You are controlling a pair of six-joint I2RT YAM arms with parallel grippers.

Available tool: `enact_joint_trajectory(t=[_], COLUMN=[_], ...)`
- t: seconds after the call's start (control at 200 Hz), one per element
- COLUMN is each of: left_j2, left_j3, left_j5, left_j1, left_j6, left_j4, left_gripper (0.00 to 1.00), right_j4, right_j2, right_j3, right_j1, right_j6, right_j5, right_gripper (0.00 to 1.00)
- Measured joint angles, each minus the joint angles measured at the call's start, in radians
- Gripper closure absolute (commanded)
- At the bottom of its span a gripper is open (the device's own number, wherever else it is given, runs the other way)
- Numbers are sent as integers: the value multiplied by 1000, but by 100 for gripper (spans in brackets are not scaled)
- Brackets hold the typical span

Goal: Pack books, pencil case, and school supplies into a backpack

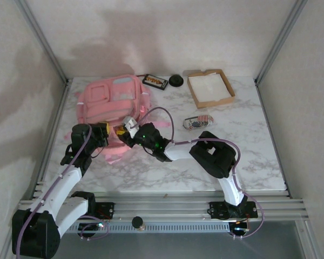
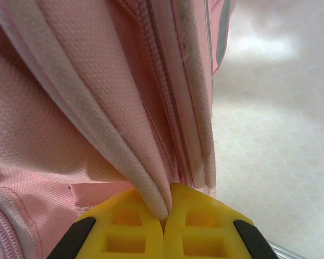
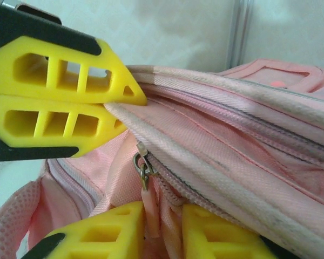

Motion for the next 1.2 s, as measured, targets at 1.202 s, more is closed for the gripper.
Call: enact_joint_trajectory(t=[1.202], left_j2=[-26], left_j3=[35], left_j5=[48], left_j1=[20], left_j6=[126], left_j4=[-128], left_gripper=[100], right_j4=[-353], right_j2=[-151], right_j3=[23], right_j1=[-24], right_j6=[131], right_j5=[-54], right_gripper=[99])
